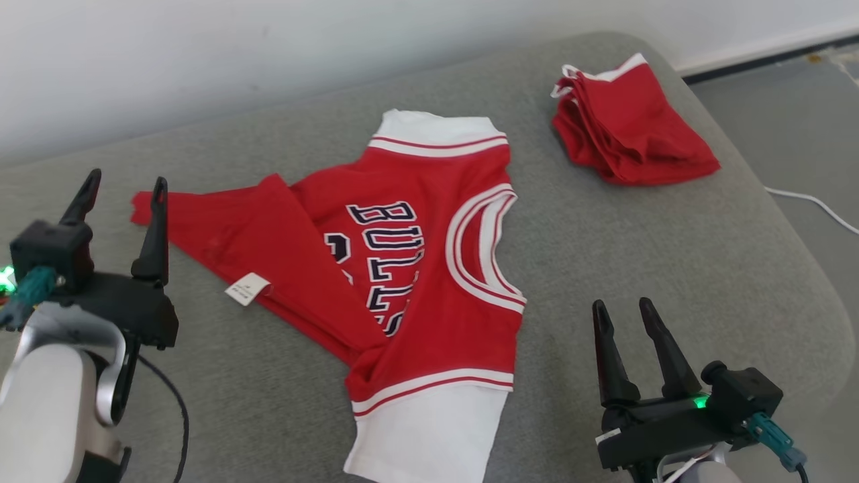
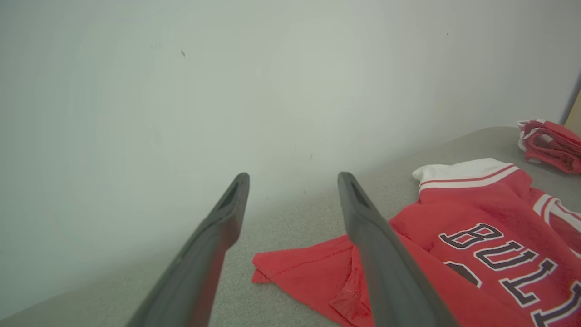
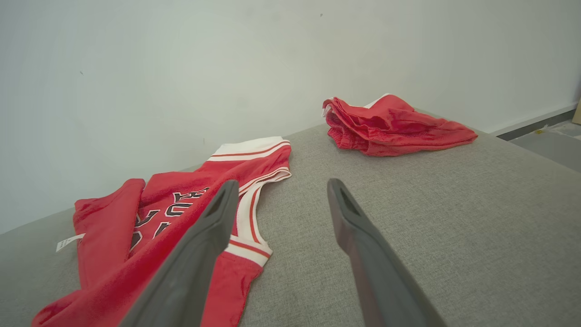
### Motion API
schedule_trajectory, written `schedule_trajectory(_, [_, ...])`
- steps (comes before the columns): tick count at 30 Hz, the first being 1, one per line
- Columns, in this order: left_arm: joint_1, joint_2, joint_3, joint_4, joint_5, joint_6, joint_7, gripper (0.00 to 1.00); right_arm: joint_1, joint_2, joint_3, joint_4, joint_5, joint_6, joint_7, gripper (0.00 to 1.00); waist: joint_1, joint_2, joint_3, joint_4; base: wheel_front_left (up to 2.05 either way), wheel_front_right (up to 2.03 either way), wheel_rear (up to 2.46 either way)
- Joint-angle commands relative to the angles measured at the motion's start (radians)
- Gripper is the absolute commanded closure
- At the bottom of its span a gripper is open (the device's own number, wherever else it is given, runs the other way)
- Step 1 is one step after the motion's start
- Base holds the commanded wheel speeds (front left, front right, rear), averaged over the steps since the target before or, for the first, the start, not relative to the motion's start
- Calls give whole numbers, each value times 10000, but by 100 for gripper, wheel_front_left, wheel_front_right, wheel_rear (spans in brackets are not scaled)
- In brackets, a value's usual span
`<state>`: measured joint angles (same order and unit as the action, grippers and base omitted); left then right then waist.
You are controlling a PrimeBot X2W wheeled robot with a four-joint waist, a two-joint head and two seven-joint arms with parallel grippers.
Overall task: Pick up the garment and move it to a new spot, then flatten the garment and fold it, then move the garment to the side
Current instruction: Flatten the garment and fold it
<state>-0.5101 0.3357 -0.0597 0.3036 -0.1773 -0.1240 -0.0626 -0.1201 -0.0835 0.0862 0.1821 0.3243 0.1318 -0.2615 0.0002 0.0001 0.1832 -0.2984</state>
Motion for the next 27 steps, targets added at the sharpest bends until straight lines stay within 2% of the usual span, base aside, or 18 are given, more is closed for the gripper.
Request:
schedule_trajectory(1, [-183,38,-57,166,-157,-32,180,0,-120,96,46,31,66,-28,-45,0,-2,-1,528,-548,0,0,0])
schedule_trajectory(7, [-845,423,-843,1223,-879,-53,1274,0,-334,221,180,146,215,-28,-45,0,-2,-1,803,-846,0,0,0])
schedule_trajectory(9, [-962,705,-1219,1536,-1075,-55,1567,0,-417,249,233,164,219,-28,-45,0,-2,-1,865,-918,0,0,0])
schedule_trajectory(15, [-1174,1140,-1892,2322,-1825,-59,1877,0,-578,280,298,219,263,-28,-45,0,-2,-1,973,-1078,0,0,0])
schedule_trajectory(22, [-1296,1257,-2228,2899,-2306,-61,2015,2,-531,300,236,221,254,-28,-45,0,-2,-1,985,-1097,0,0,0])
schedule_trajectory(23, [-1320,1269,-2285,2953,-2343,-61,2040,76,-546,297,229,212,257,-28,-45,0,-2,-1,991,-1096,0,0,0])
schedule_trajectory(24, [-1339,1268,-2341,2969,-2338,-61,1981,100,-568,299,222,194,250,-28,-45,0,-2,-1,990,-1090,0,0,0])
schedule_trajectory(27, [-1473,1188,-2425,2995,-2500,-61,1733,100,-539,271,99,153,218,-28,-45,0,-2,-1,937,-976,0,0,0])
